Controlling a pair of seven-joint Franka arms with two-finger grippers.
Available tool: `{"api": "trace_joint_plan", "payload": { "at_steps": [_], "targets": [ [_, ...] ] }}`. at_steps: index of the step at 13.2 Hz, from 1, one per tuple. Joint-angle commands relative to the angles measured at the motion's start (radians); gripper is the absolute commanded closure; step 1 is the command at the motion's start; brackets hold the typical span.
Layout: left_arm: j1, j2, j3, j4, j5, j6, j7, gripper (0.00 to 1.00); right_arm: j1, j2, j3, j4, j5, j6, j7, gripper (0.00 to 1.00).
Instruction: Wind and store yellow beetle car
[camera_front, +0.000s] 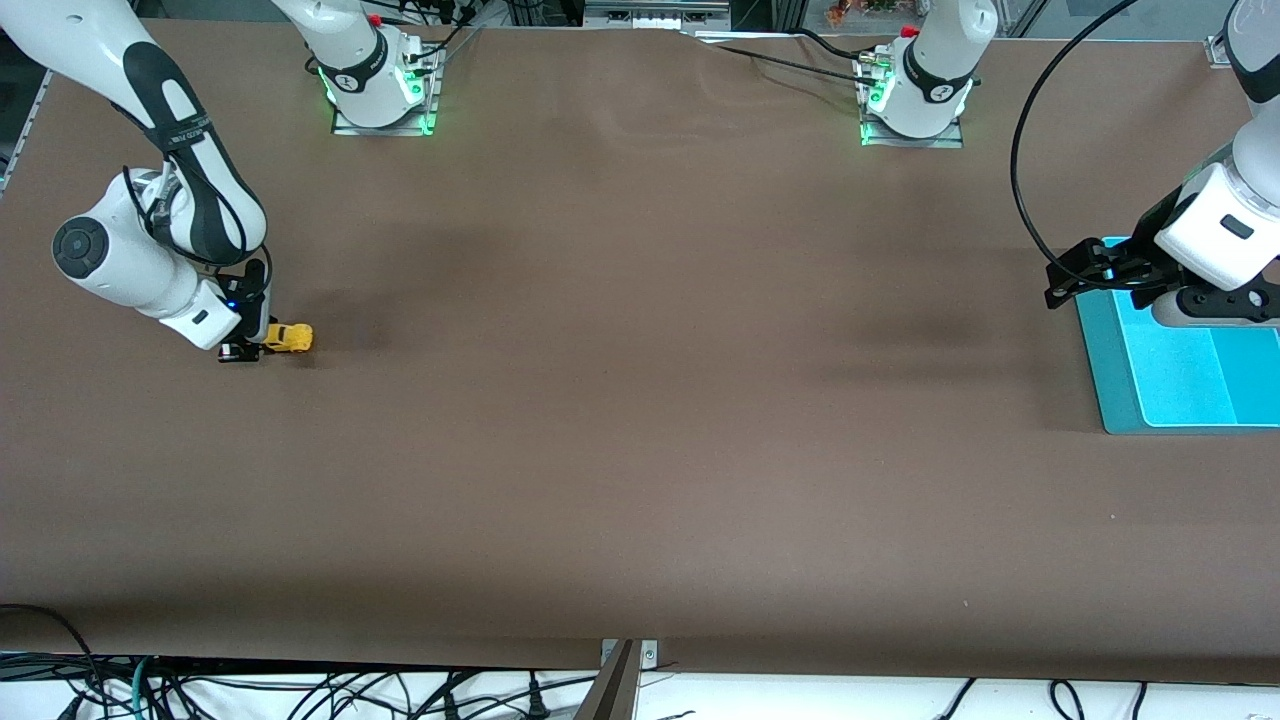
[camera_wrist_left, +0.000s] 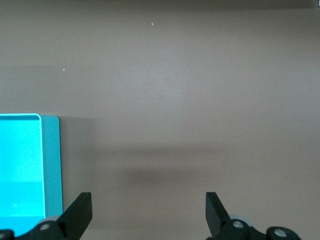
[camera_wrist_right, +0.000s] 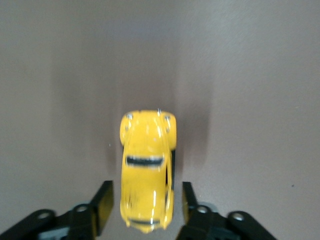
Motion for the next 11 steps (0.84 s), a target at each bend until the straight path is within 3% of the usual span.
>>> {"api": "trace_joint_plan", "payload": {
  "at_steps": [1,3,6,11],
  "targets": [
    [0.001,0.020,0.000,0.040,-0.010,-0.026,0.003,0.00,0.000,-0.045,0.021,0.042,0.011,-0.093,0.042,0.00],
    [0.001,0.018,0.000,0.039,-0.010,-0.026,0.003,0.00,0.001,-0.064,0.025,0.066,0.008,-0.142,0.043,0.00],
    [0.001,0.018,-0.001,0.039,-0.012,-0.030,0.000,0.00,0.001,-0.178,0.067,0.132,0.002,-0.264,0.080,0.00],
    [0.001,0.018,-0.001,0.040,-0.013,-0.066,-0.023,0.00,0.001,-0.364,0.122,0.222,0.011,-0.484,0.401,0.00]
  ]
}}
